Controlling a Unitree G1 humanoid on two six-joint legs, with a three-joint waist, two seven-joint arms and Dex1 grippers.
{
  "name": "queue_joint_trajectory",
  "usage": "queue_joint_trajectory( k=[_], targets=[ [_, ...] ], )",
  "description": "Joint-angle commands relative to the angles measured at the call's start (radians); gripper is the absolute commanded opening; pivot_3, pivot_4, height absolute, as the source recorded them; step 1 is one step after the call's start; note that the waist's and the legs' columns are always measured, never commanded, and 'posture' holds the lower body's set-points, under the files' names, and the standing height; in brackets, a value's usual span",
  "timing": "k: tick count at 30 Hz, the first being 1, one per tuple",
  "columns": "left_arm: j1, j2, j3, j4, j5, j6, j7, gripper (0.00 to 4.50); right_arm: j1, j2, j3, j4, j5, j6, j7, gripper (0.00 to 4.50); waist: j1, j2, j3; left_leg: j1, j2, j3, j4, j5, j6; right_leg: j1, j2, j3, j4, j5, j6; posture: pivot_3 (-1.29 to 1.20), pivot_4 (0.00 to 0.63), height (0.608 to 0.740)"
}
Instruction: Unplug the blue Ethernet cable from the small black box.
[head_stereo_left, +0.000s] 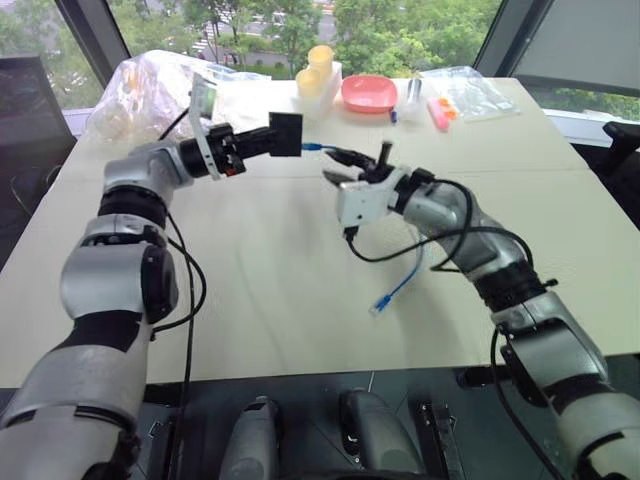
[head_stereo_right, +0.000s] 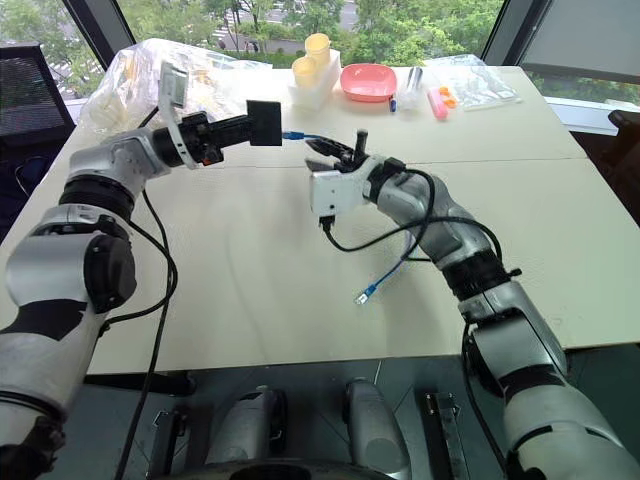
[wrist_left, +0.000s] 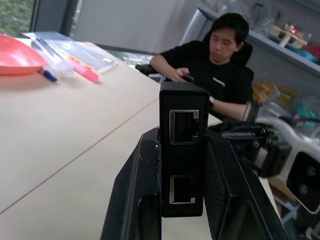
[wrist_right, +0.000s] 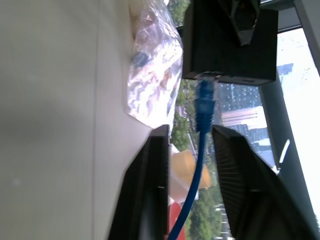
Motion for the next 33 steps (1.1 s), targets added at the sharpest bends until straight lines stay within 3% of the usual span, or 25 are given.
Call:
queue_joint_trajectory(
  k=[1,5,7,9,16,23,33],
  targets=[
    [0.003,0.029,0.034,-0.037,-0.023,0.028,-0.032,0.49,0.102,-0.004,-0.093,-0.176,0.206,0.173,0.145,3.60,0.002,0.000,0.000,0.000,0.000,0.000,0.000,0.000,0.000,0.000,0.000,0.000,0.000,0.000,0.000,0.00,0.150,0.740],
    [0.019,0.049,0.049,-0.064,-0.036,0.080,-0.079,0.49,0.221,0.152,-0.253,-0.339,0.505,0.445,0.096,3.60,-0.001,0.000,0.000,0.001,0.000,-0.001,0.001,0.000,0.000,0.001,0.000,0.000,0.001,0.000,0.000,0.00,0.150,0.740],
    [0.037,0.047,0.025,-0.116,-0.043,0.128,-0.151,0.49,0.220,0.320,-0.350,-0.434,0.874,0.755,0.034,3.60,-0.003,0.000,0.000,0.001,0.001,-0.001,0.002,0.000,0.000,0.001,0.001,0.000,0.002,0.000,0.000,0.00,0.150,0.740],
    [0.063,0.040,0.005,-0.186,-0.056,0.174,-0.203,0.49,0.201,0.427,-0.395,-0.455,1.055,0.907,-0.002,3.60,-0.002,0.000,0.000,0.004,0.002,-0.001,0.001,0.000,0.000,0.002,0.001,0.000,0.004,0.000,-0.001,0.00,0.150,0.740],
    [0.127,0.054,-0.046,-0.362,-0.088,0.260,-0.254,0.49,0.149,0.543,-0.470,-0.397,1.233,1.030,-0.073,3.60,0.005,0.000,0.000,0.006,0.002,-0.001,0.002,0.000,0.000,0.004,0.000,0.000,0.007,0.000,-0.001,0.00,0.150,0.740],
    [0.099,0.056,0.001,-0.319,-0.104,0.224,-0.156,0.49,0.168,0.522,-0.435,-0.422,1.293,1.110,-0.032,3.60,0.001,0.000,0.000,0.006,0.001,-0.001,0.001,0.000,0.000,0.003,0.001,0.000,0.005,0.000,-0.001,0.00,0.150,0.740],
    [0.138,0.041,-0.037,-0.370,-0.118,0.270,-0.221,0.49,0.134,0.561,-0.414,-0.337,1.199,1.006,-0.077,3.60,-0.001,0.000,0.000,0.006,0.001,-0.001,0.001,0.000,0.000,0.003,0.001,0.000,0.005,0.000,-0.001,0.00,0.150,0.740]
  ],
)
